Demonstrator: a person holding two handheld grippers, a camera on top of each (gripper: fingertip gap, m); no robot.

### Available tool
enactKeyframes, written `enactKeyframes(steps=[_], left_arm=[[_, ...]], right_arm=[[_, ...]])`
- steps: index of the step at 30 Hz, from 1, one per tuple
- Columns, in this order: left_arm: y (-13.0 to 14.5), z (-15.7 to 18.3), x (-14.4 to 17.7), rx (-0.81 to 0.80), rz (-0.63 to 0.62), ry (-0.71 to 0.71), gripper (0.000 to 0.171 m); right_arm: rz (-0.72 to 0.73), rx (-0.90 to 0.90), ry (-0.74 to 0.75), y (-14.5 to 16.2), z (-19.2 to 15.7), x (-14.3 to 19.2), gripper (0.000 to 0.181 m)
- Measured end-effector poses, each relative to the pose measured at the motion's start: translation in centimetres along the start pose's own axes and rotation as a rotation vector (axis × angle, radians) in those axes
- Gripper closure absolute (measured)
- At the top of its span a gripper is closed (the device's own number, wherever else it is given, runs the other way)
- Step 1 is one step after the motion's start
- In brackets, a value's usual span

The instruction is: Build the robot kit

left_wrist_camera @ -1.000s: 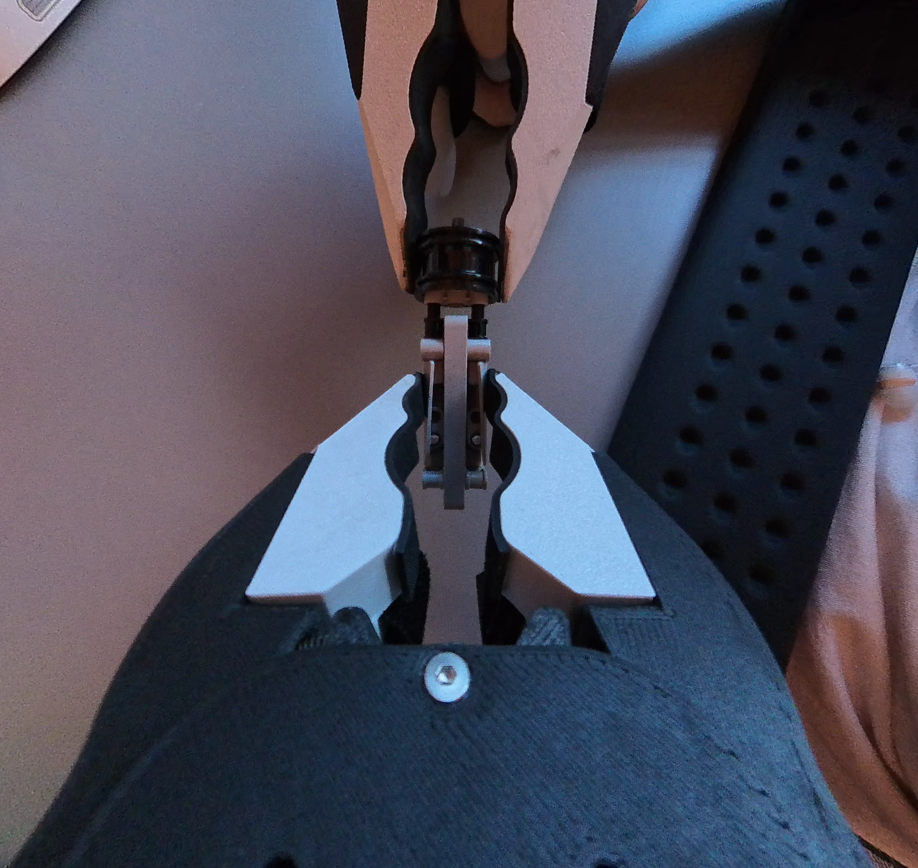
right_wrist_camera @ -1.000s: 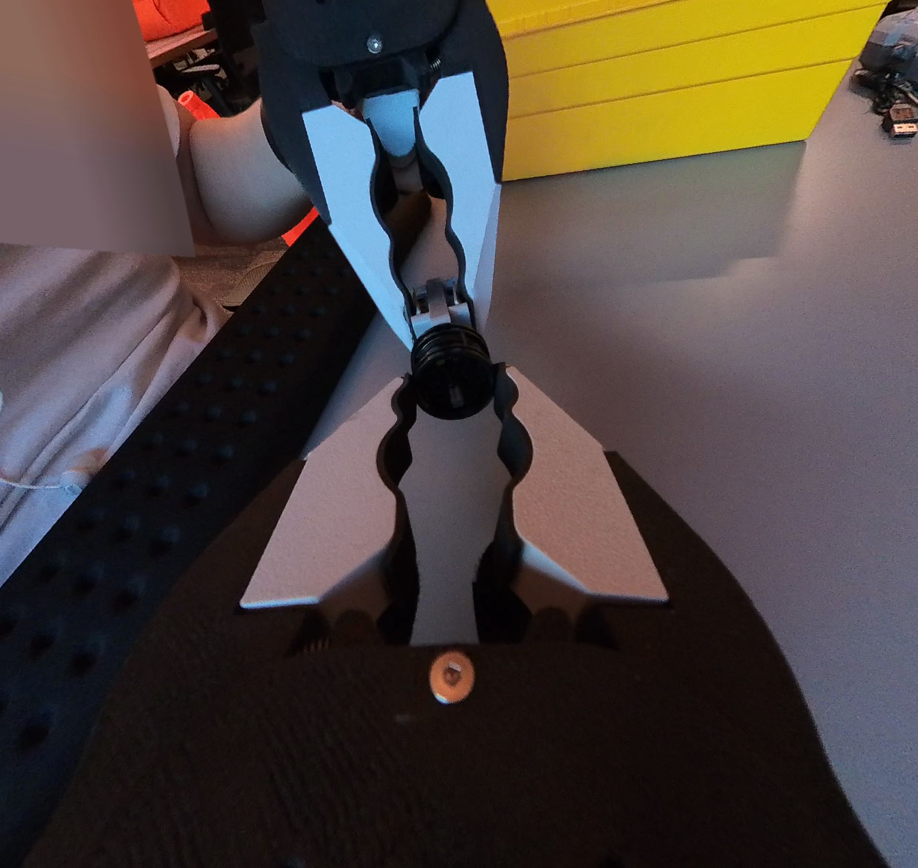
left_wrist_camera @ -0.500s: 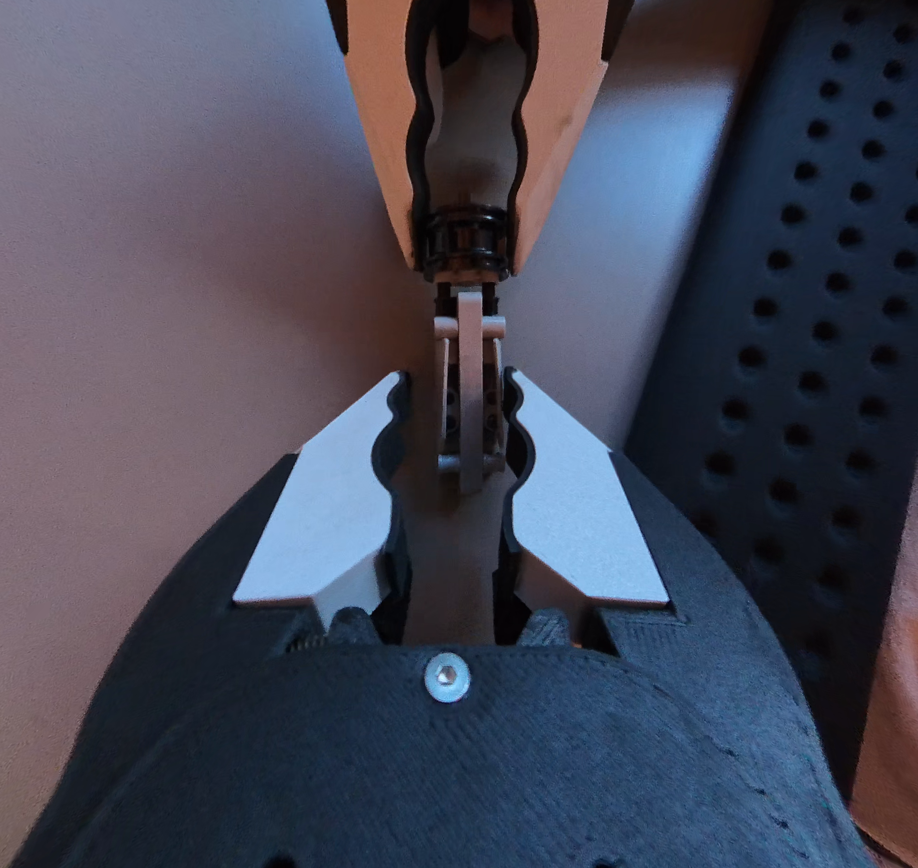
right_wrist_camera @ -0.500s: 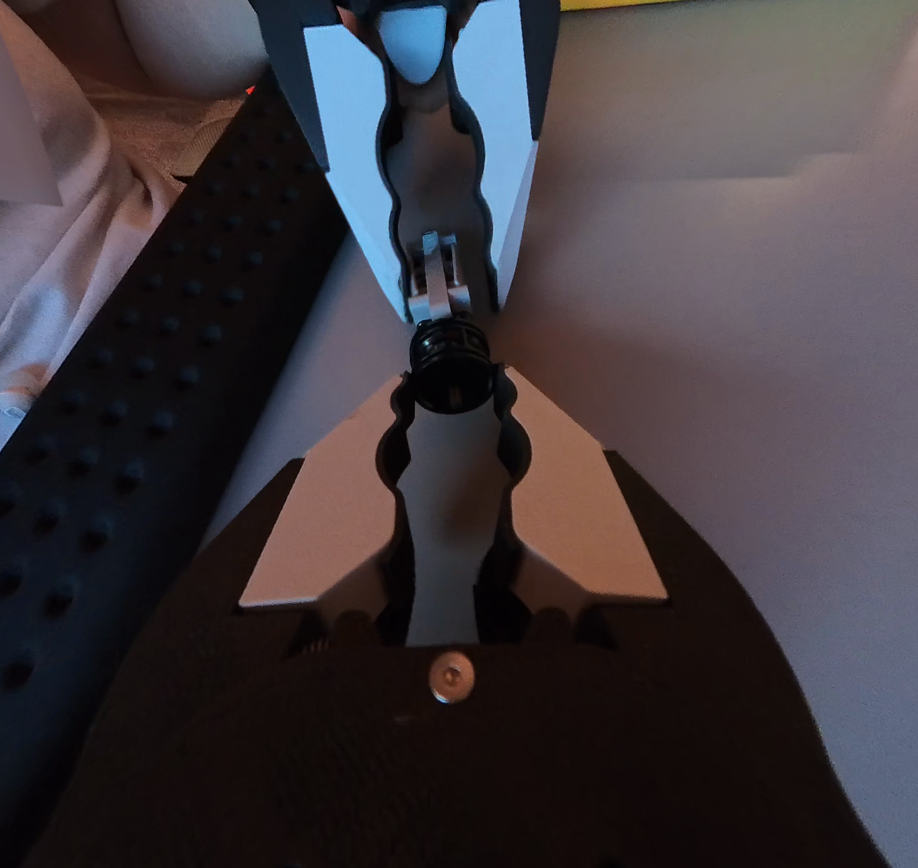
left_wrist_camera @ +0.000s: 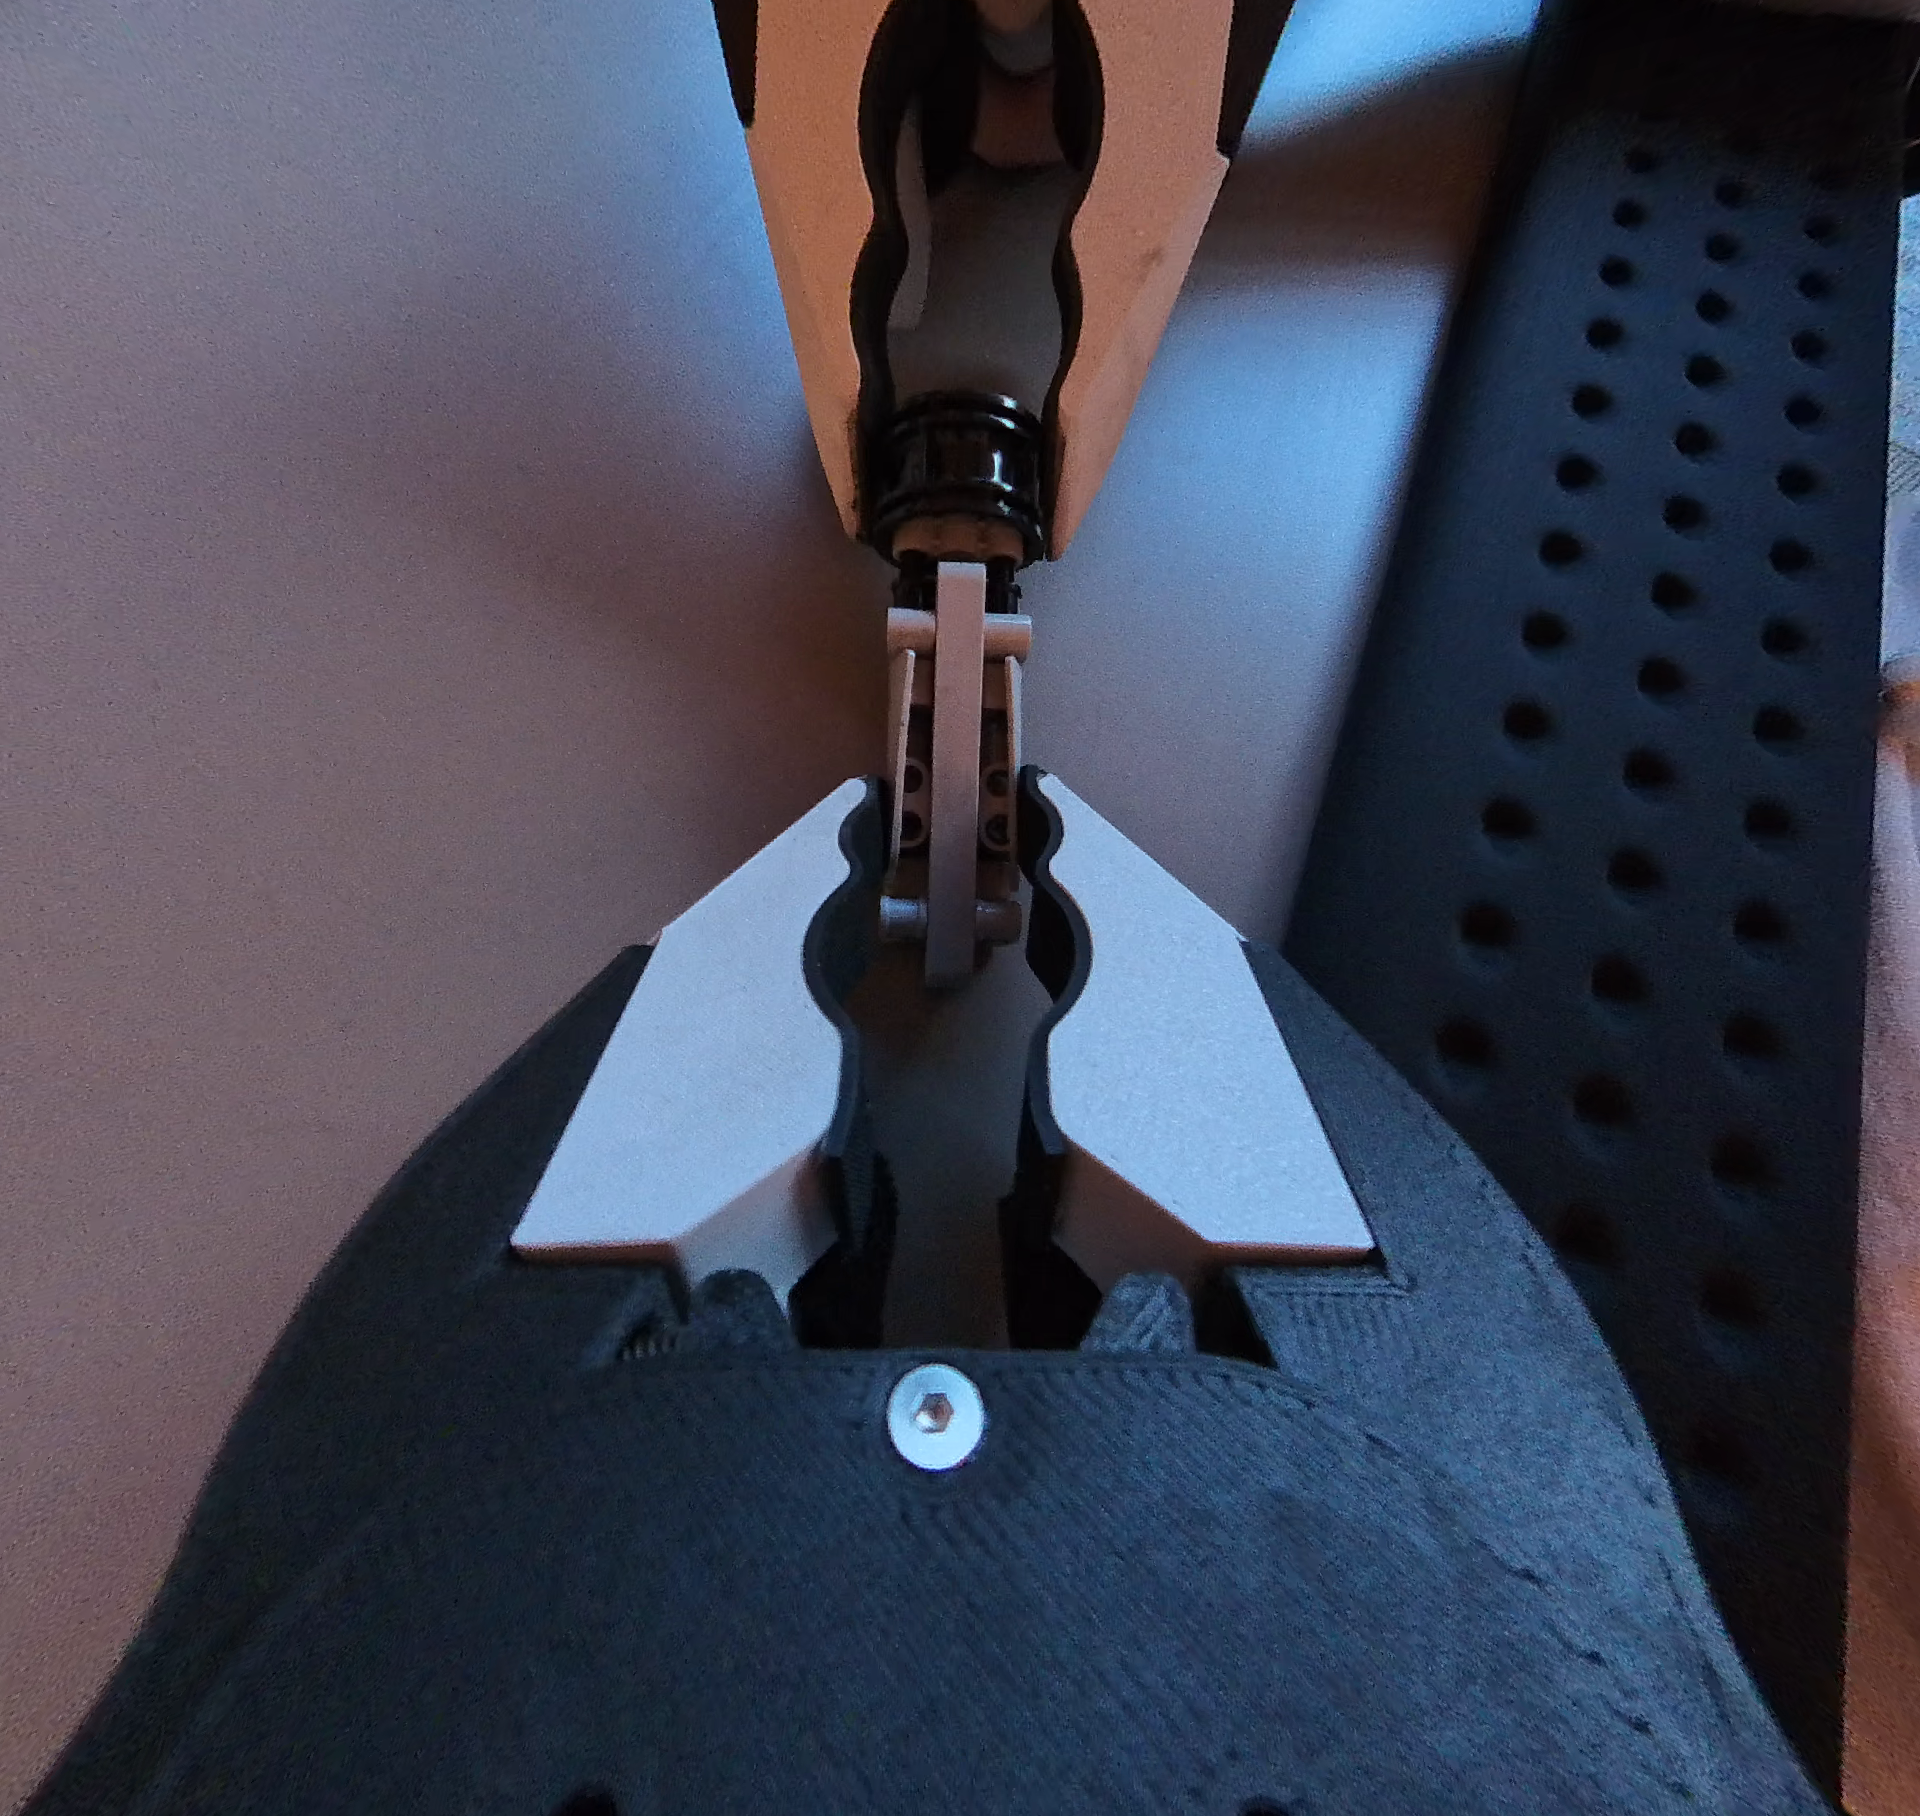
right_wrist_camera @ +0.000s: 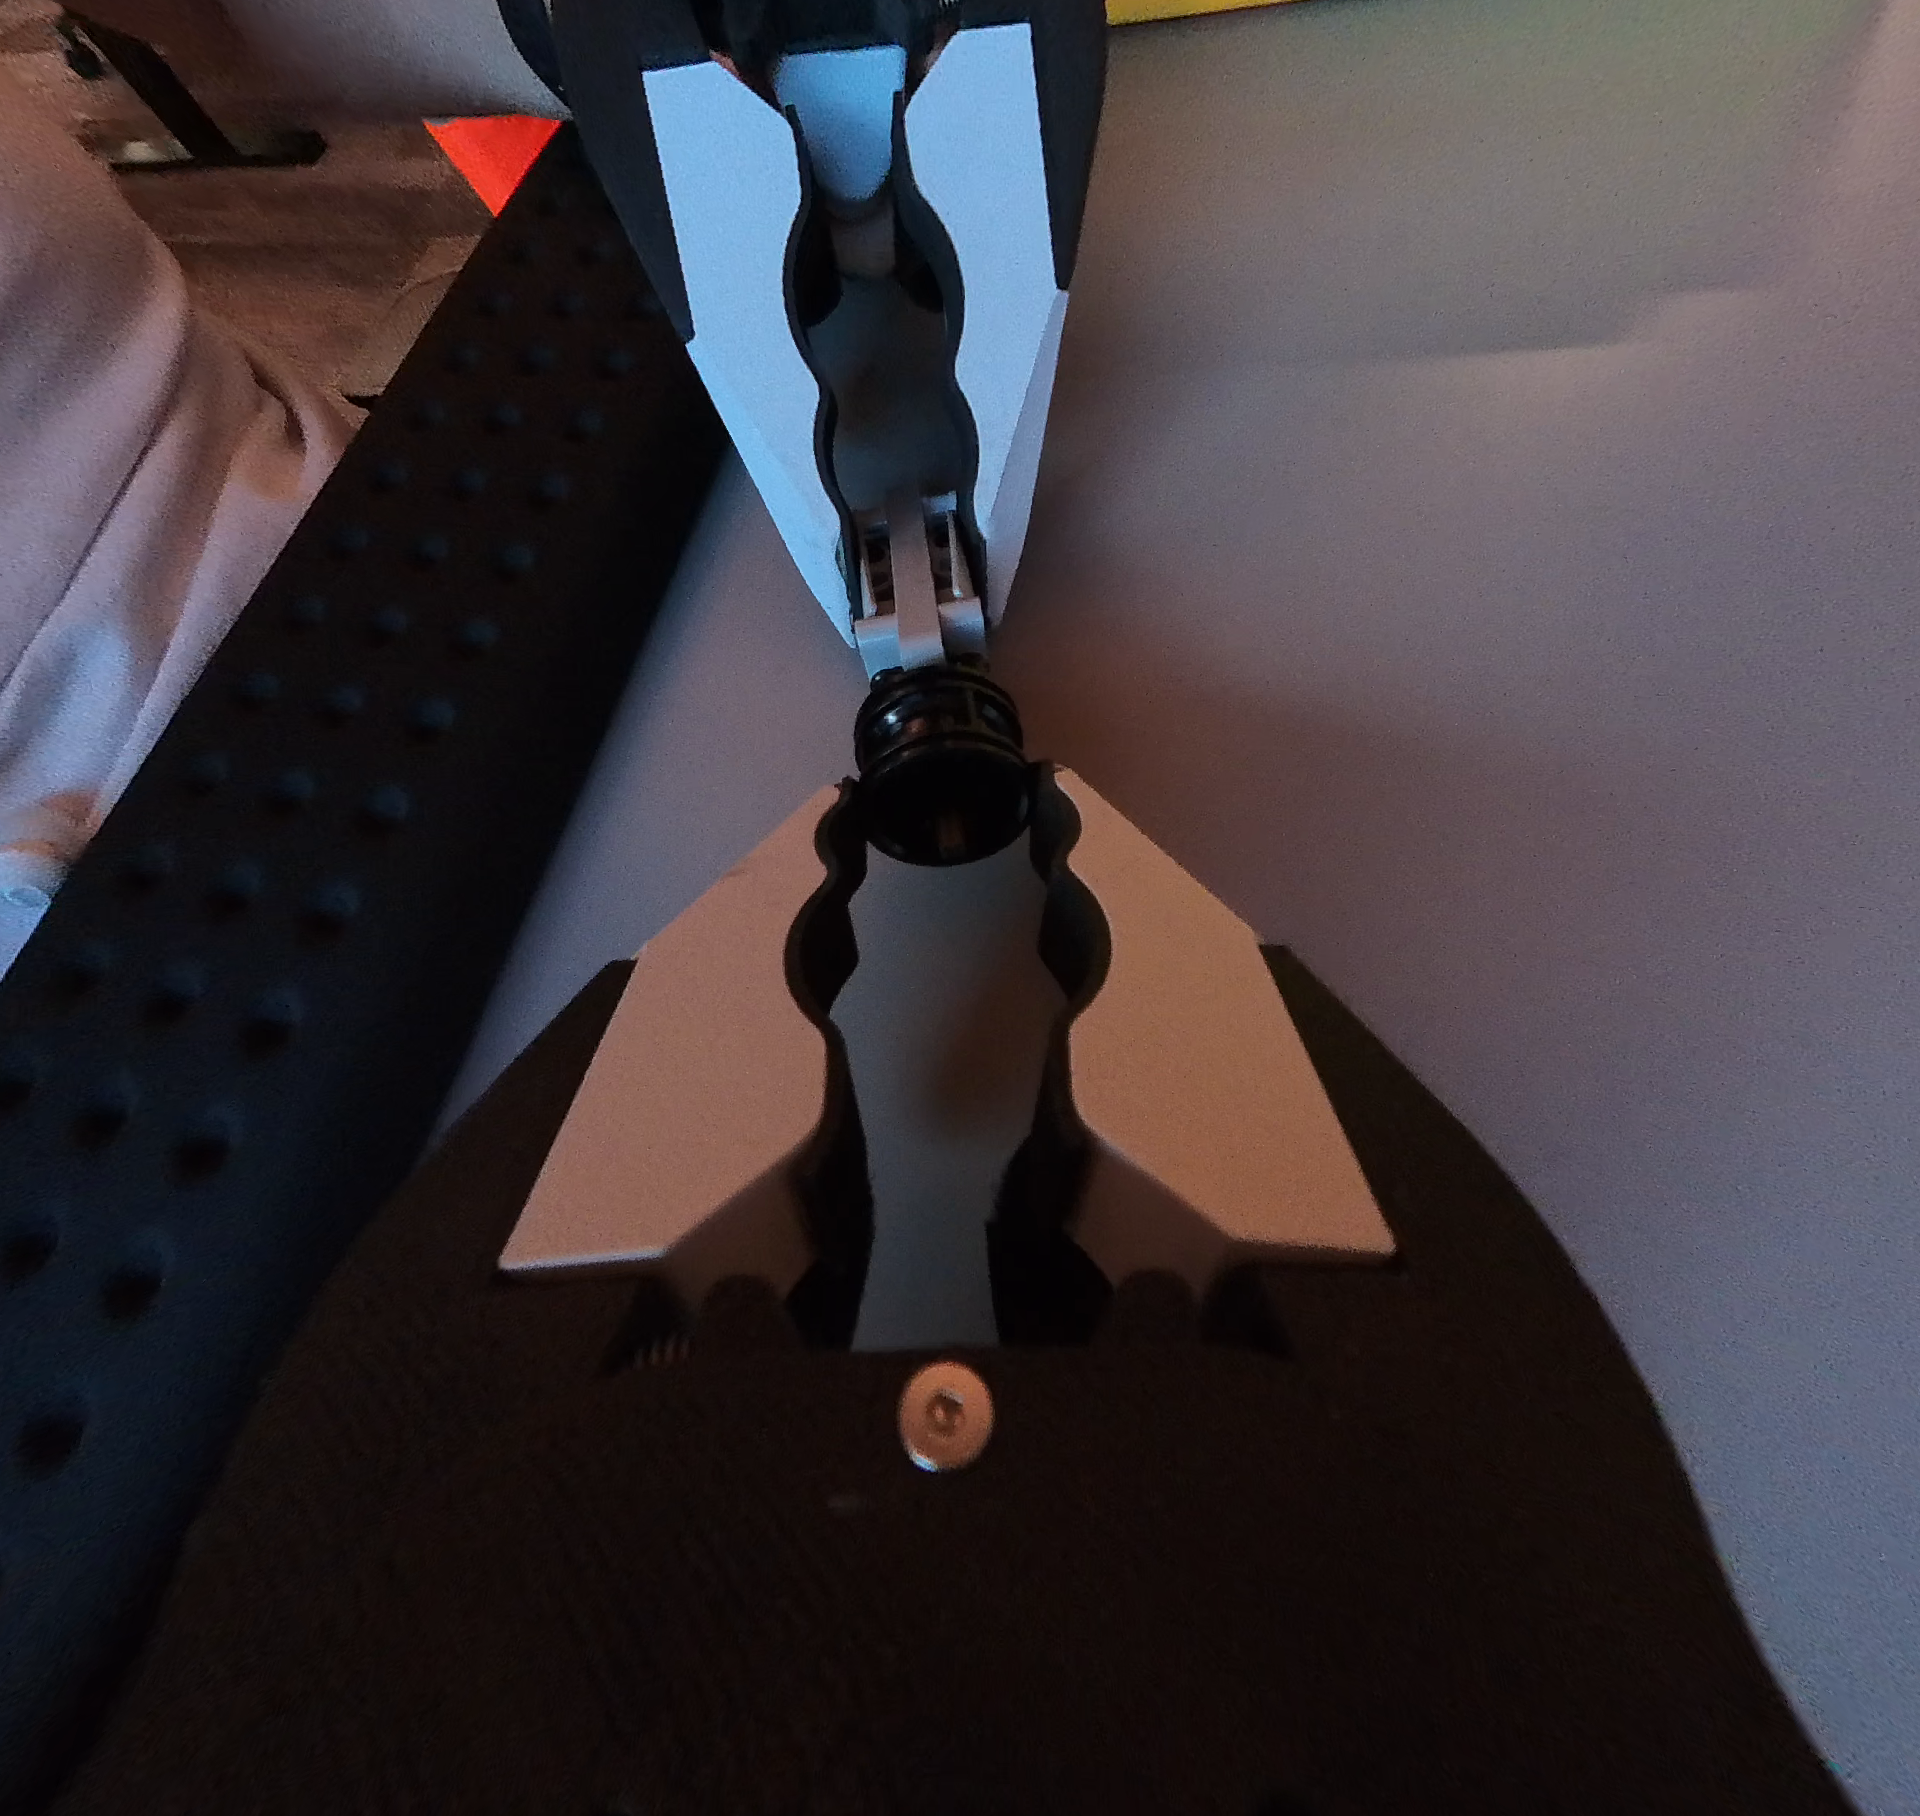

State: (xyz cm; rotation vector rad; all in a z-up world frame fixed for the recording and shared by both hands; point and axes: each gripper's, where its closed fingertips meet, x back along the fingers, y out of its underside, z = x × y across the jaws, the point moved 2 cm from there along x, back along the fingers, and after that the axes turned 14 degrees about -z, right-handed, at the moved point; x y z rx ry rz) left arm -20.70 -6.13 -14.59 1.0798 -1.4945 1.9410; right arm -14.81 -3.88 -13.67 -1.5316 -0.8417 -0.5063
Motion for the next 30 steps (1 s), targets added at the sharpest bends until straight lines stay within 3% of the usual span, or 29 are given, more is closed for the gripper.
enactKeyframes(steps=[23,30], left_arm=[[0.0,-0.1,-0.1,-0.027,-0.004,-0.078,0.148],[-0.6,-0.5,0.1,0.079,0.036,0.018,0.148]], right_arm=[[-0.018,-0.025,0.013,0.1,0.1,-0.3,0.150],[0.104,-0.122,-0.072,-0.9,0.6,0.8,0.149]])
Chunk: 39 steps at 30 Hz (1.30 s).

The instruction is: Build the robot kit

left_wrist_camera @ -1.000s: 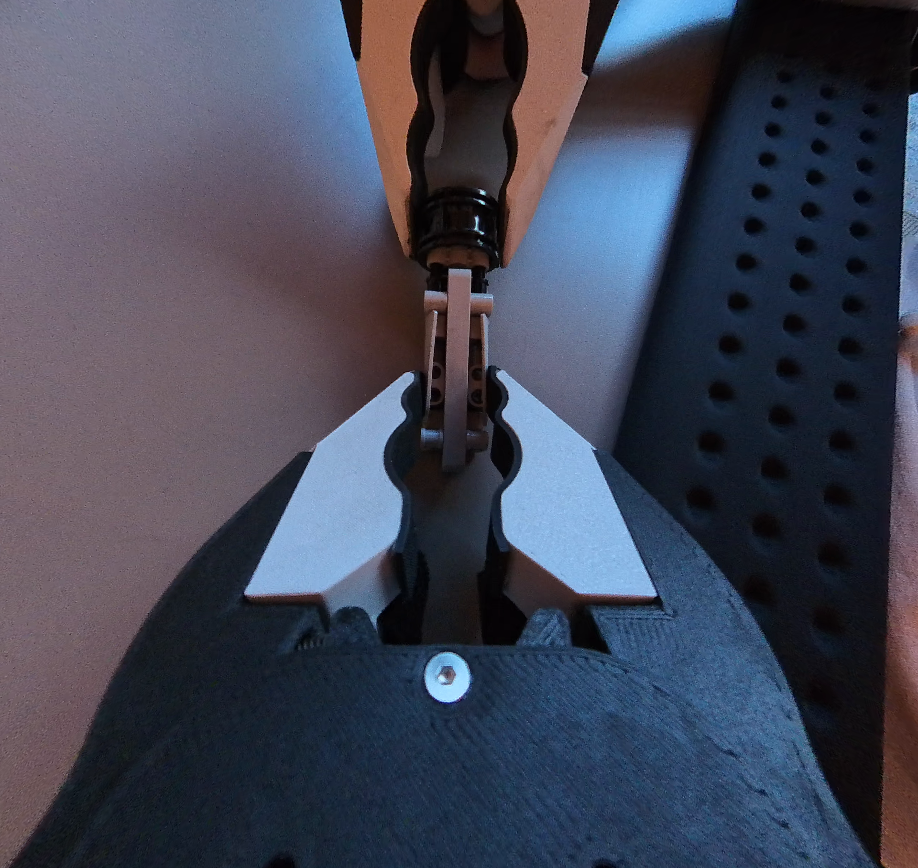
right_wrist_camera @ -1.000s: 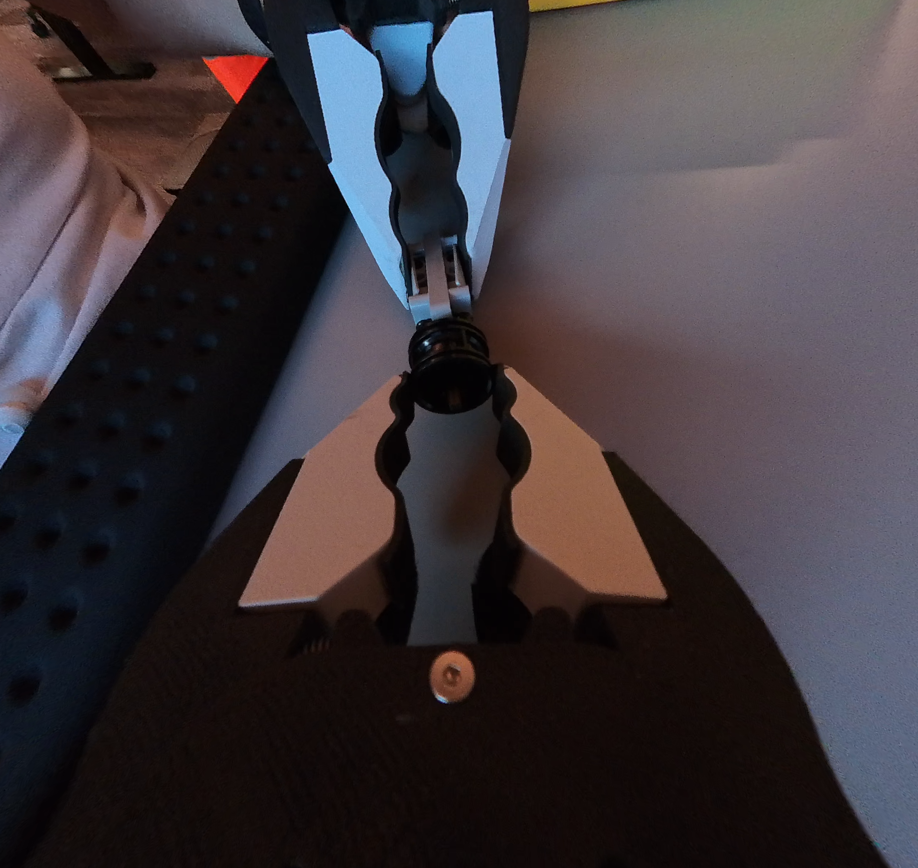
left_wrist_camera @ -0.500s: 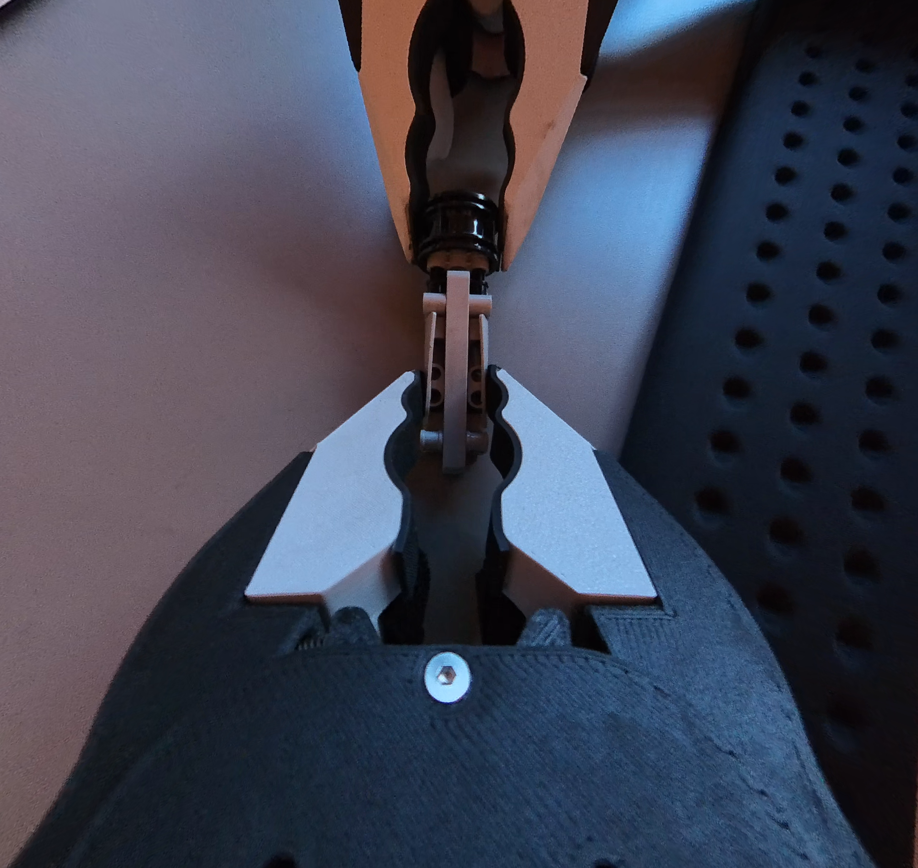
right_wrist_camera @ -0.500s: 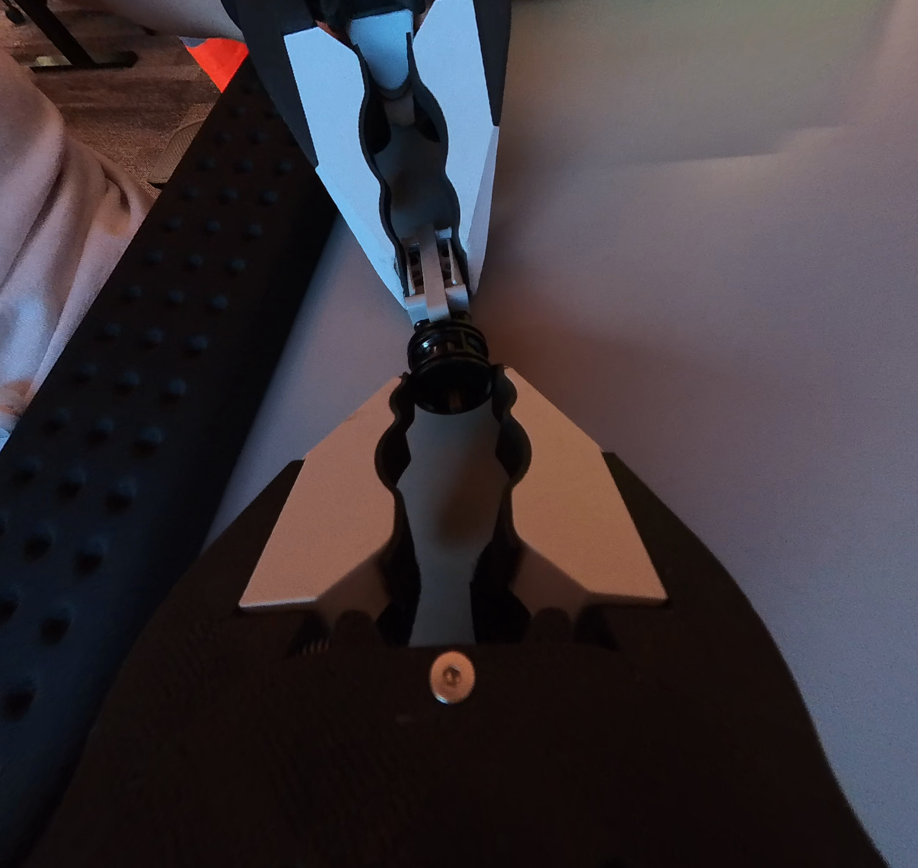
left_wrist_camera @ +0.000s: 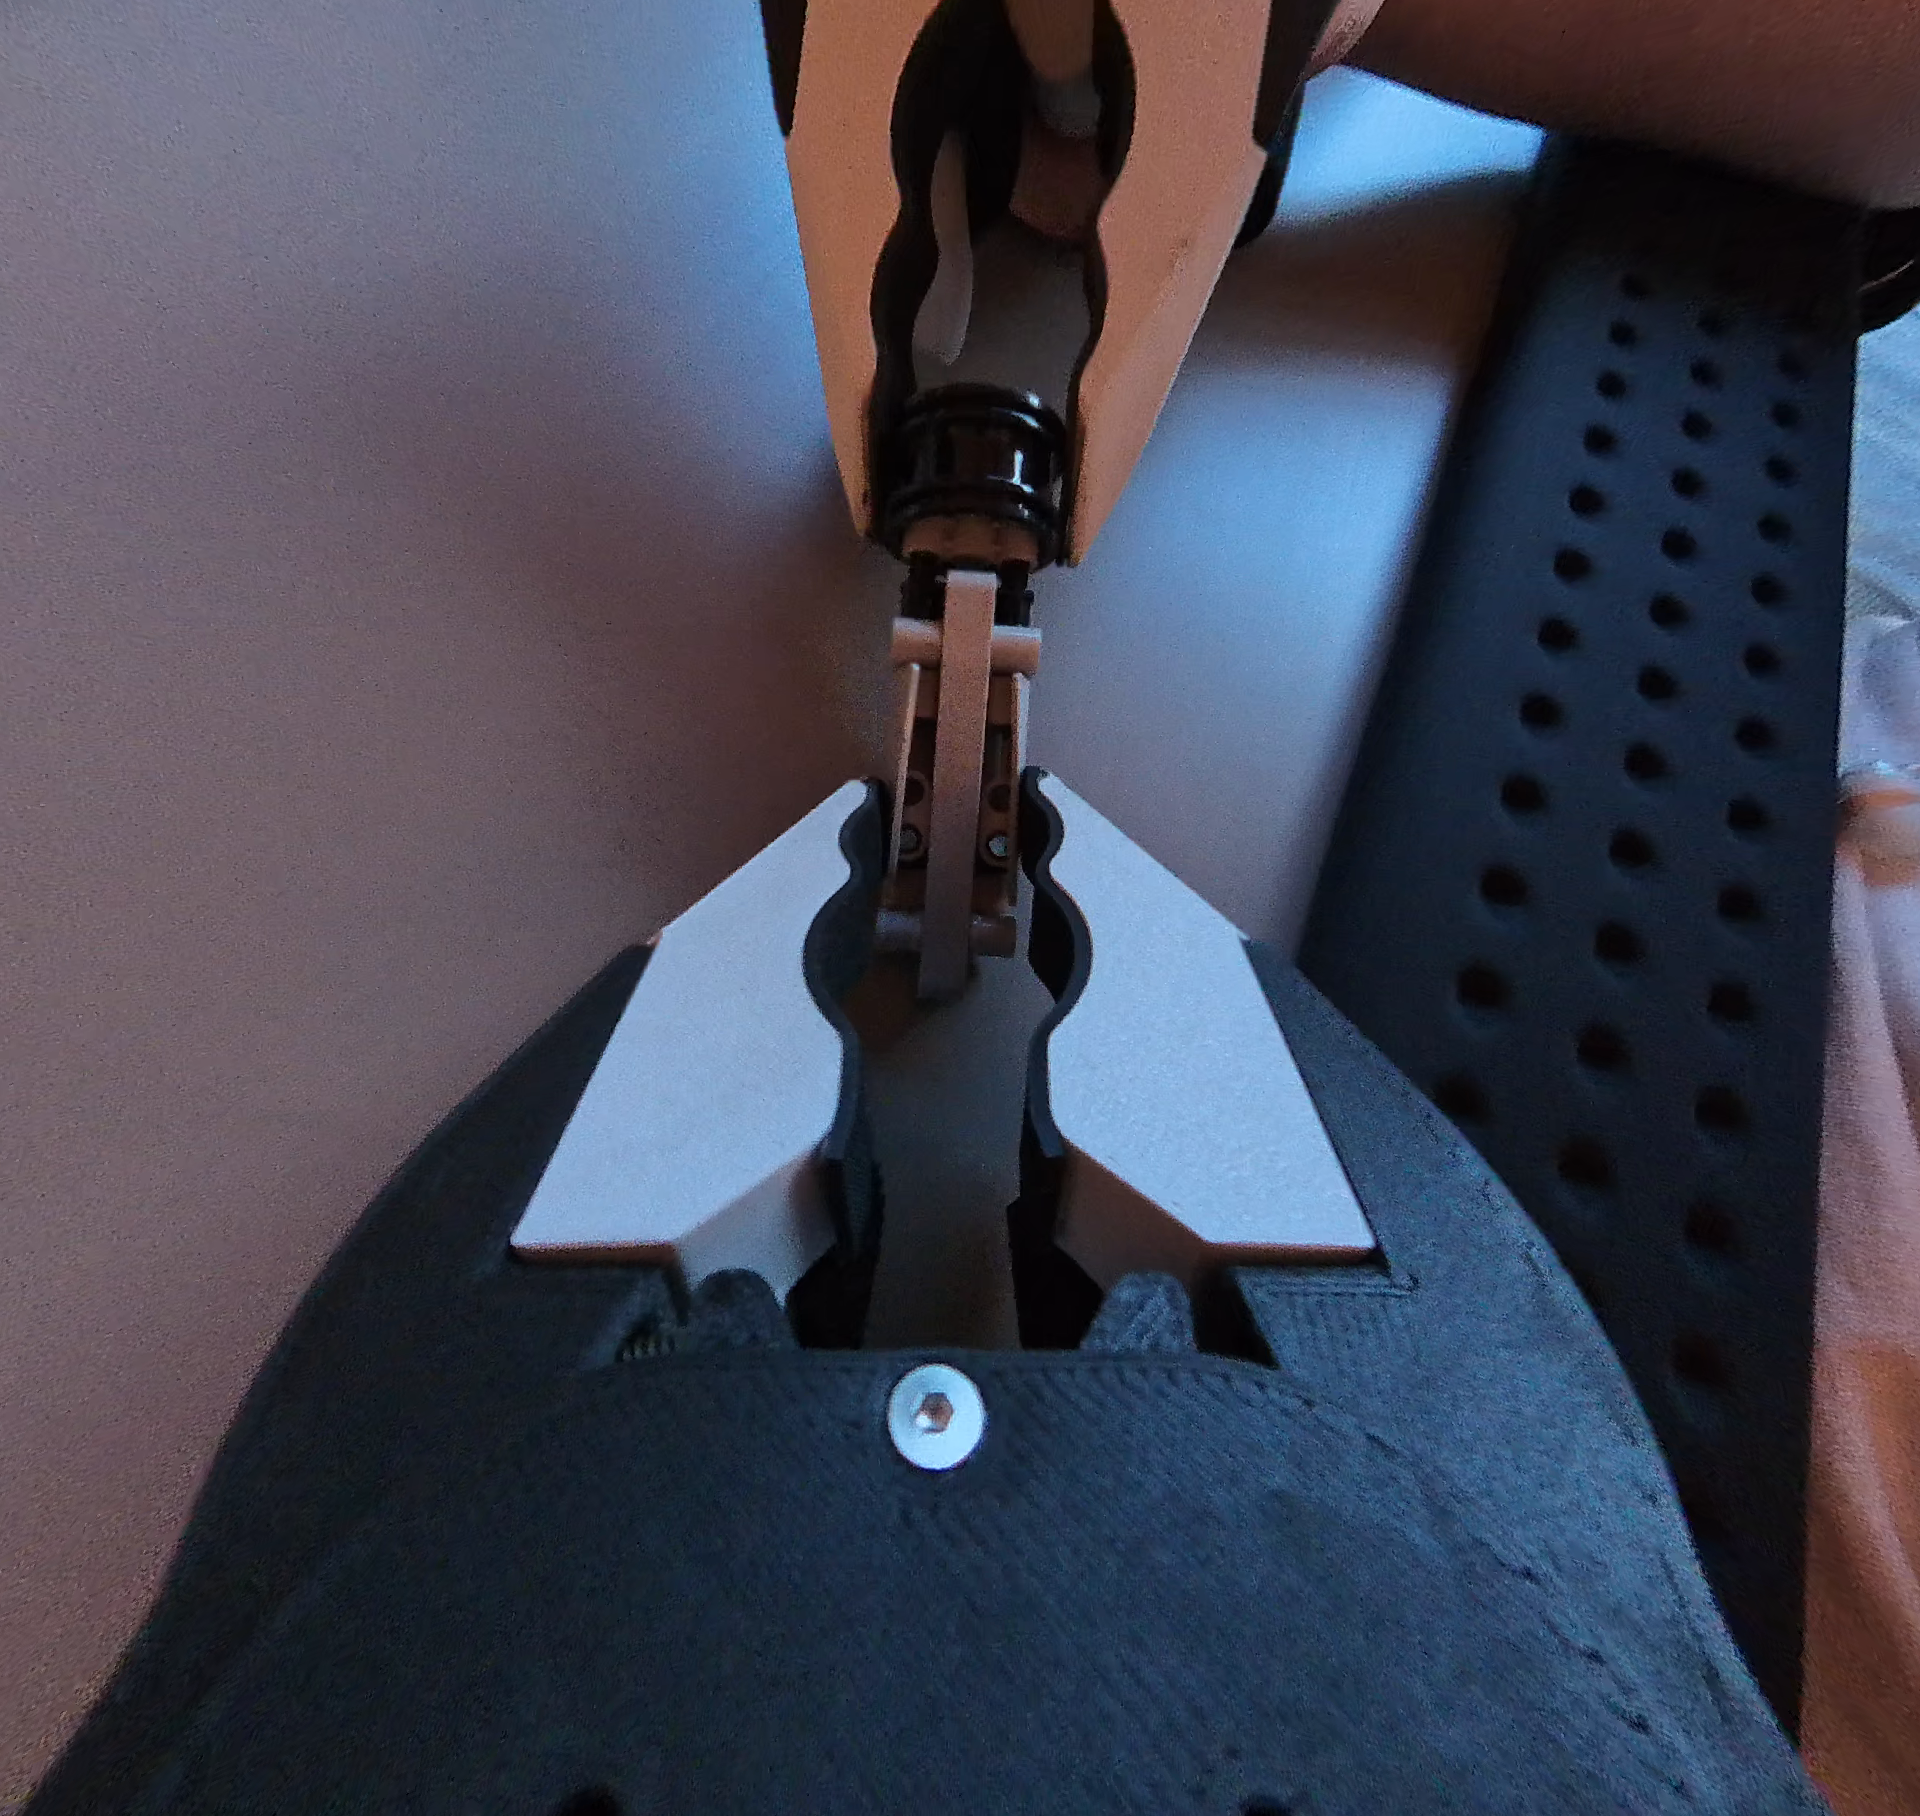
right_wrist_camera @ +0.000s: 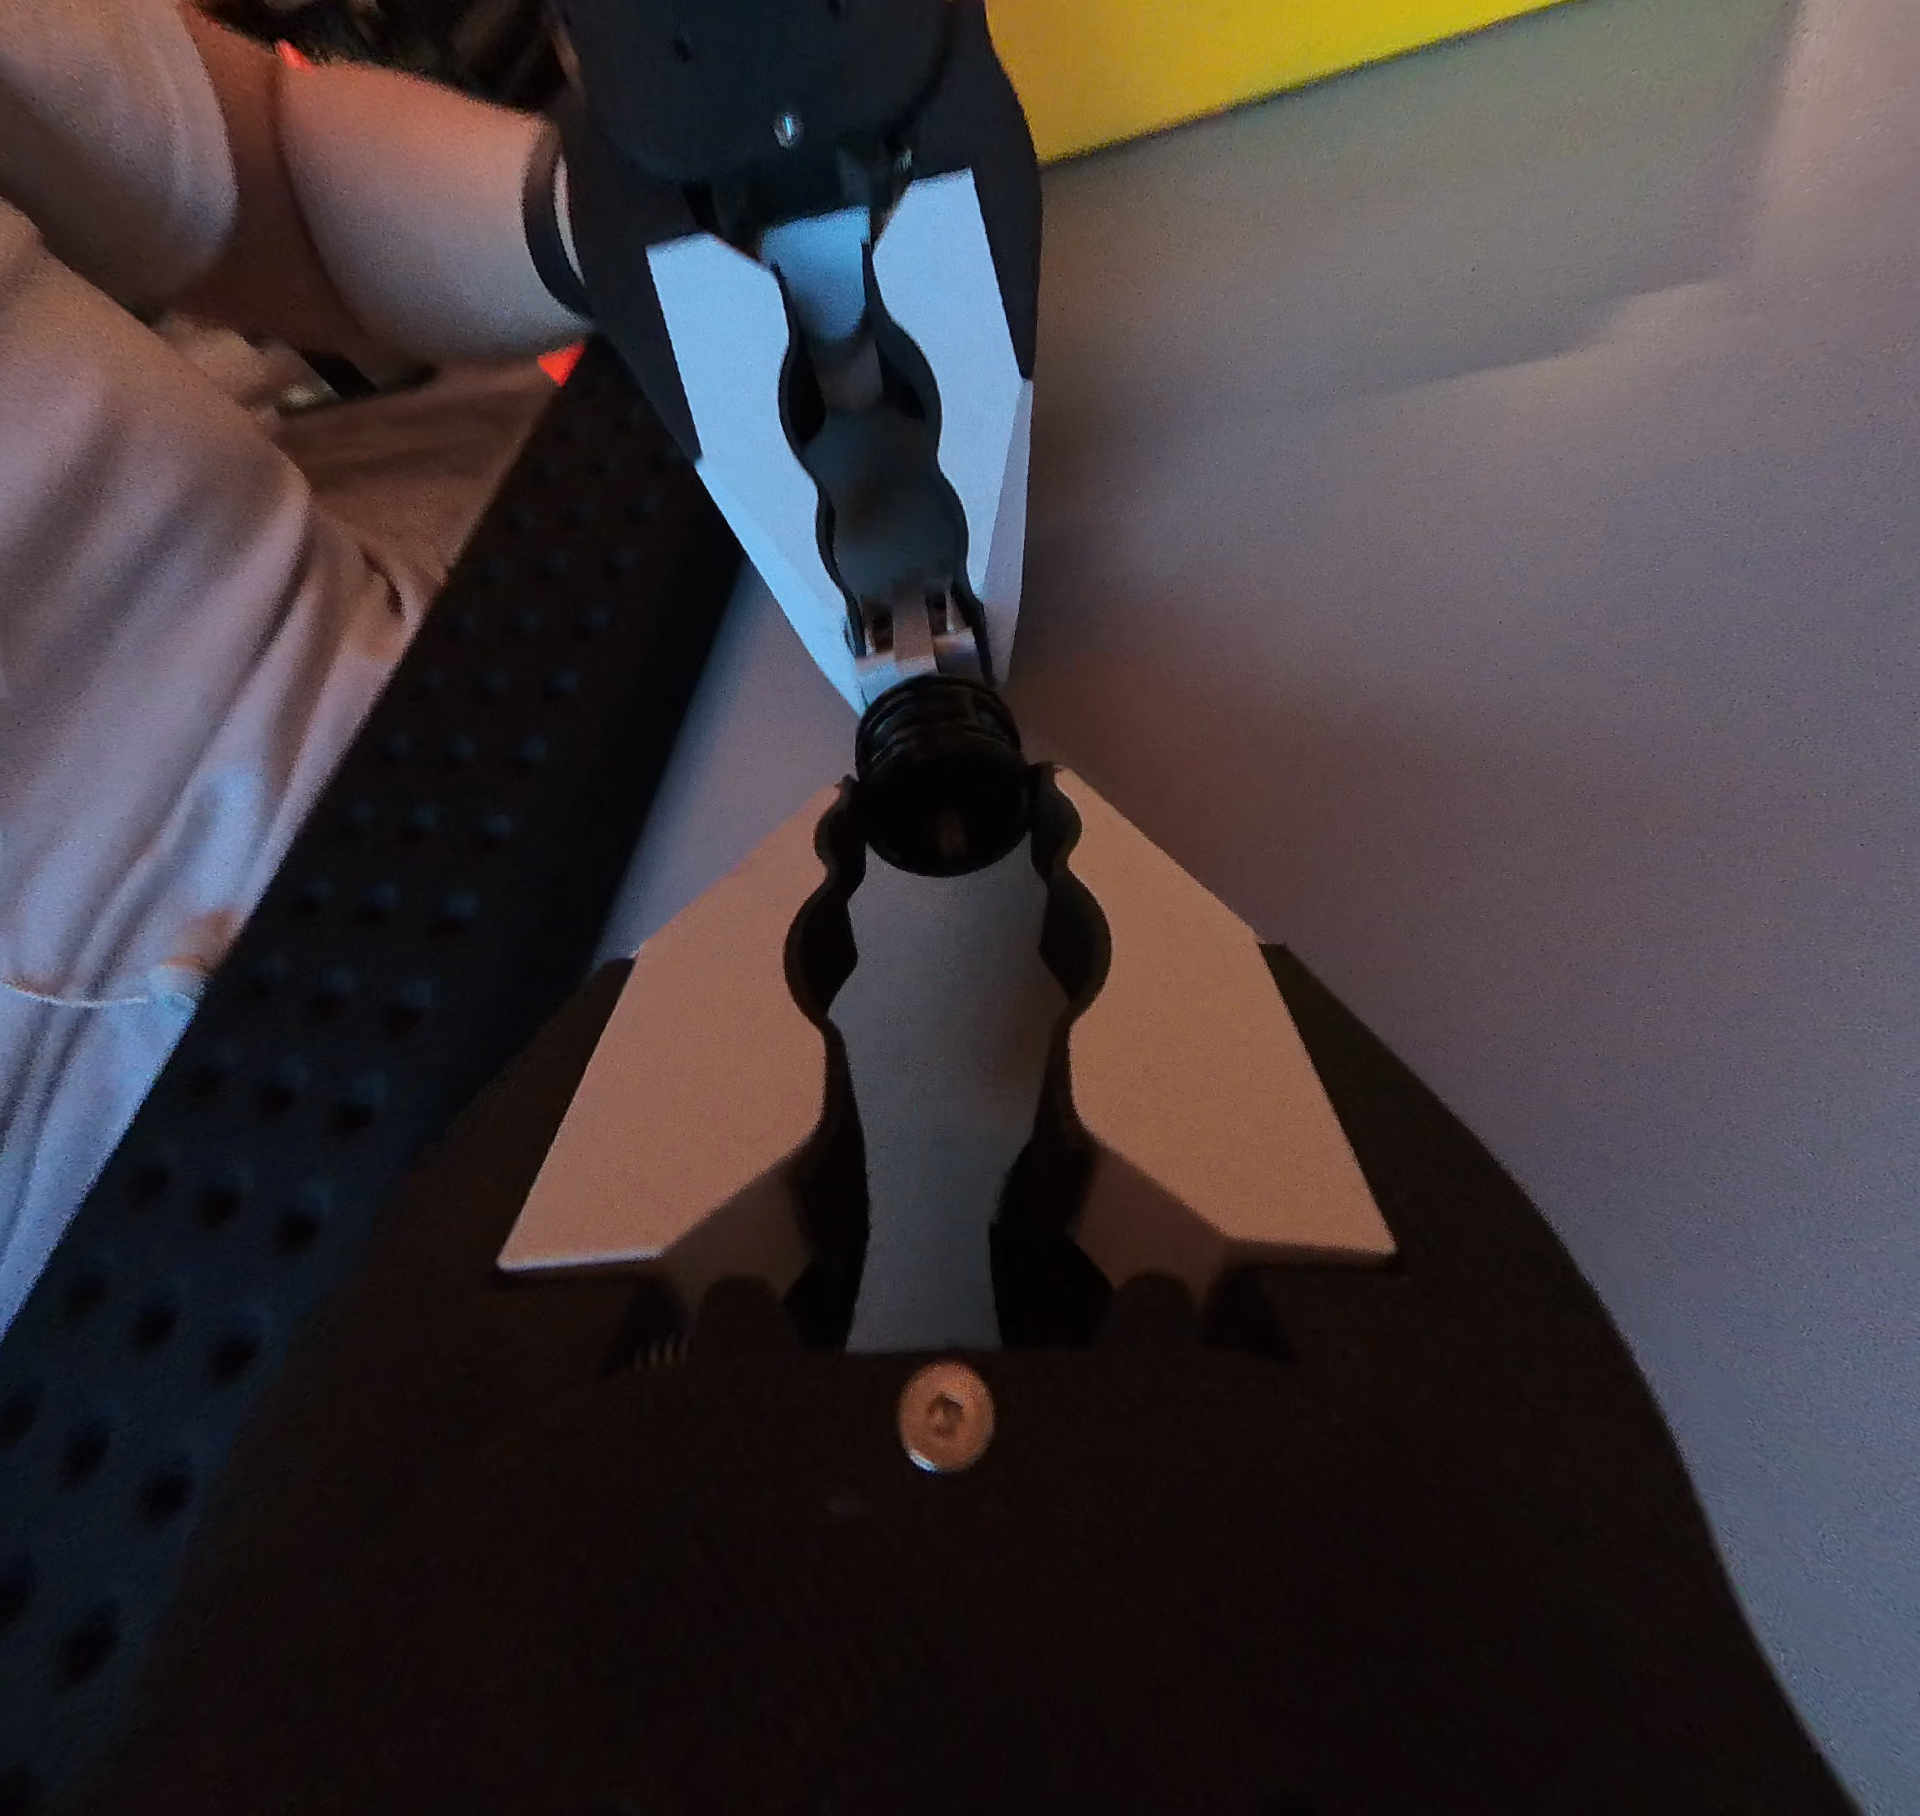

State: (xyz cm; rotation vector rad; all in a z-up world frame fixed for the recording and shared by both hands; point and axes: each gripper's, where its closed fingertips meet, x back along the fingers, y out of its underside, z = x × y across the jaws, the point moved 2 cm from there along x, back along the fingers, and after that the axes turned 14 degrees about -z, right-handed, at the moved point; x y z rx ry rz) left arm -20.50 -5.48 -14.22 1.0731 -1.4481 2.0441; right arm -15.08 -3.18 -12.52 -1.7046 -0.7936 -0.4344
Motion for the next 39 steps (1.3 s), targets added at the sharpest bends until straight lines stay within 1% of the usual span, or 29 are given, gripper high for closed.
enactKeyframes(steps=[2,6,11,22,31,34,36,39], left_arm=[[-0.19,0.01,0.06,0.013,0.013,0.020,0.148],[-0.16,-0.01,-0.08,0.029,0.005,0.042,0.147],[-0.14,0.01,-0.49,-0.025,-0.019,-0.020,0.147],[-0.16,-0.04,-0.71,-0.078,-0.028,-0.099,0.147],[-0.20,-0.07,-0.68,-0.067,-0.026,-0.081,0.147],[-0.19,-0.03,-0.67,-0.065,-0.025,-0.073,0.144],[-0.19,-0.07,-0.65,-0.066,-0.025,-0.080,0.142],[-0.14,-0.17,-0.70,-0.083,-0.029,-0.116,0.143]], right_arm=[[0.040,-0.017,-0.014,-0.43,-0.02,0.25,0.149],[0.026,-0.011,-0.003,-0.34,-0.01,0.09,0.149],[-0.008,0.010,0.024,-0.09,-0.10,-0.33,0.149],[0.004,-0.001,0.022,-0.11,-0.21,-0.23,0.149],[0.007,-0.002,0.018,-0.15,-0.21,-0.22,0.149],[0.013,-0.001,0.017,-0.21,-0.22,-0.15,0.149],[0.020,-0.005,0.016,-0.25,-0.19,-0.08,0.149],[0.026,-0.013,0.011,-0.28,-0.12,0.00,0.149]])
